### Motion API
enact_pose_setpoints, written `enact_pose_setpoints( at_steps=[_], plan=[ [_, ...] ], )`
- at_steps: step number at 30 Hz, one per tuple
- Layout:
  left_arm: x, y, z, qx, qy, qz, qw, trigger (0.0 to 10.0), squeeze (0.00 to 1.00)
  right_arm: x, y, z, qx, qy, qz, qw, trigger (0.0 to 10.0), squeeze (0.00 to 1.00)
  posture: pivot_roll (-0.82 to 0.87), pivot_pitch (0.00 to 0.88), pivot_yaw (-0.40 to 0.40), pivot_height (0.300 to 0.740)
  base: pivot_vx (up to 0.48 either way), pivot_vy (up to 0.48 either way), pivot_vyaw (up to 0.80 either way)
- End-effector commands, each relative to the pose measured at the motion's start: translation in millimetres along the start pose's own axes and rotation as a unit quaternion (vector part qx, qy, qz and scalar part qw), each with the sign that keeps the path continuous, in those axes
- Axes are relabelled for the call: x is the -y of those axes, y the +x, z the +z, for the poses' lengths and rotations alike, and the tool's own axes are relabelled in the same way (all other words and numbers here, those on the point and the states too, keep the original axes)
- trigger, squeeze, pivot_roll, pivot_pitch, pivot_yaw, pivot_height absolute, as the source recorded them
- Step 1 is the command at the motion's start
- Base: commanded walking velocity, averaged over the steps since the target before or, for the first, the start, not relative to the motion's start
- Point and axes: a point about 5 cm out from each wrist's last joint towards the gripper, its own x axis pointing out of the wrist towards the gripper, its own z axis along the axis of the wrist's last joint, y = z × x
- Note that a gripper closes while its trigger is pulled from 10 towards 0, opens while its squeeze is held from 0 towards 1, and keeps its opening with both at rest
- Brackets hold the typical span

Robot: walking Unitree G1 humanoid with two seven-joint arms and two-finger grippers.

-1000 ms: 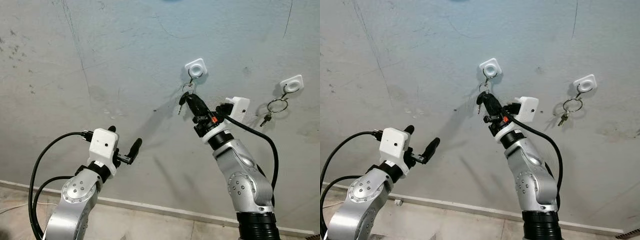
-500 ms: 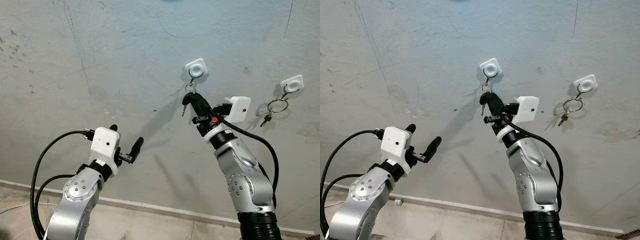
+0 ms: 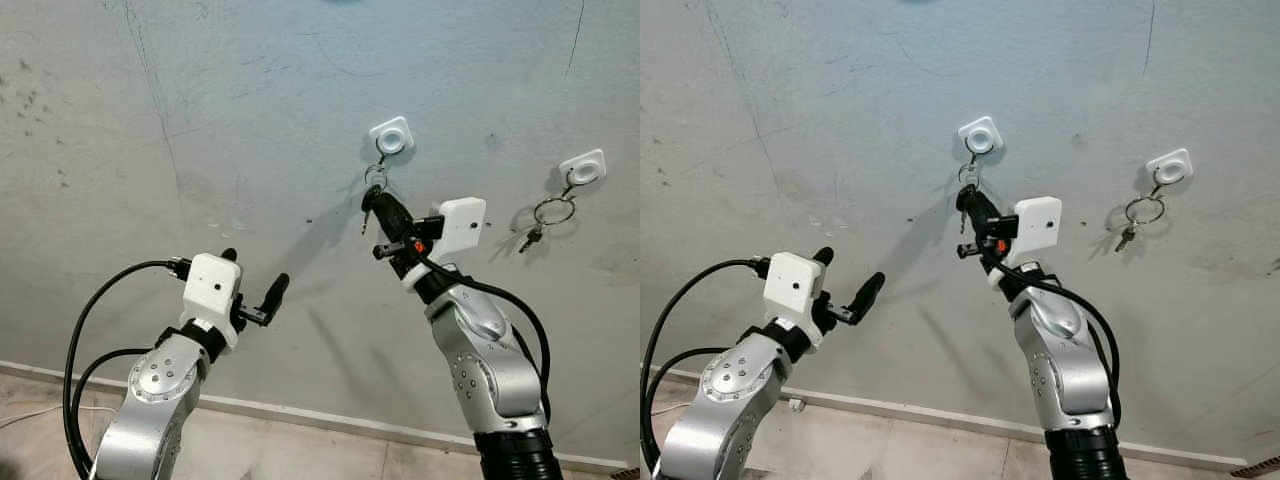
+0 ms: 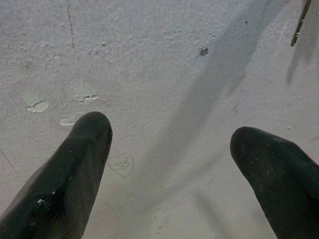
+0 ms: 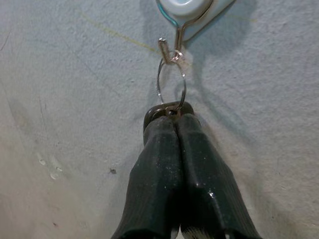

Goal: Hang keys on a hook

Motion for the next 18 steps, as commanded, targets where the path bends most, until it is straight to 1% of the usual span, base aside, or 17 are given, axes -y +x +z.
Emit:
enact_pose_setpoints(
  at_steps=[1, 6, 10, 12, 15, 18],
  plan=[
    [1.9, 1.2, 3, 0.005, 0.0, -0.006, 1.0, 10.0, 0.0, -0.2, -2.5, 7, 0.015, -0.013, -0.001, 1.0, 10.0, 1.0, 0.22, 0.0, -0.051, 0.74, 0.0, 0.0, 0.0],
    [2.1, 1.0, 1, 0.004, 0.0, -0.006, 1.0, 10.0, 0.0, -1.3, -9.4, 6, 0.013, -0.023, -0.003, 1.0, 10.0, 1.0, 0.22, 0.0, -0.052, 0.74, 0.0, 0.0, 0.0],
    [1.0, 1.2, -2, 0.0, 0.006, 0.002, 1.0, 10.0, 0.0, 0.9, -16.5, 6, 0.01, -0.043, -0.013, 0.999, 10.0, 1.0, 0.21, 0.0, -0.054, 0.74, 0.0, 0.0, 0.0],
    [0.5, 2.7, -1, 0.002, 0.009, 0.007, 1.0, 10.0, 0.0, 2.8, -20.9, 9, 0.013, -0.064, -0.024, 0.998, 10.0, 1.0, 0.2, 0.0, -0.056, 0.74, 0.0, 0.0, 0.0],
    [0.8, 4.3, -1, 0.003, 0.011, 0.009, 1.0, 10.0, 0.0, 3.9, -25.7, 10, 0.014, -0.077, -0.031, 0.996, 10.0, 1.0, 0.2, 0.0, -0.056, 0.74, 0.0, 0.0, 0.0],
    [2.2, 5.3, -2, 0.005, 0.023, 0.008, 1.0, 10.0, 0.0, 5.6, -36.1, 11, 0.01, -0.091, -0.039, 0.995, 10.0, 1.0, 0.19, 0.0, -0.06, 0.74, 0.0, 0.0, 0.0]
  ],
)
